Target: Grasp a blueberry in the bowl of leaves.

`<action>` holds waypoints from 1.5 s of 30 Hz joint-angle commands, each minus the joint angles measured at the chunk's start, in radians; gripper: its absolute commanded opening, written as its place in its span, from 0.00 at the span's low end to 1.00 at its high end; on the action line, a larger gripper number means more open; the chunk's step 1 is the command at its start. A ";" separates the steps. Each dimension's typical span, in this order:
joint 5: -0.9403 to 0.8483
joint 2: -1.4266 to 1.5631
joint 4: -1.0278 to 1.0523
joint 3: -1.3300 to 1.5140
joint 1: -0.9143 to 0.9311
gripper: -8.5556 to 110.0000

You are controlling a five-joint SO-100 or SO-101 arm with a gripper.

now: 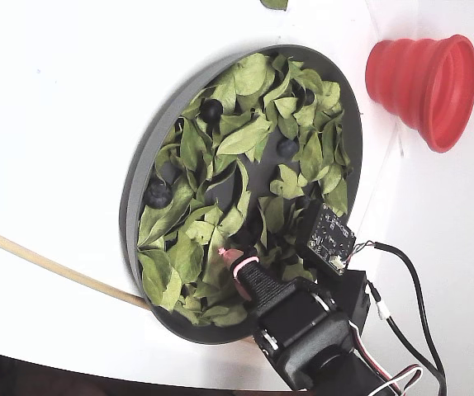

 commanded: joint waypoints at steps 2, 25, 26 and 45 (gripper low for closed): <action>-0.055 0.081 -0.078 0.008 -0.025 0.17; -0.081 0.000 -0.158 0.000 -0.003 0.19; -0.081 -0.005 -0.158 -0.005 -0.002 0.19; -0.057 -0.121 -0.158 -0.126 0.021 0.19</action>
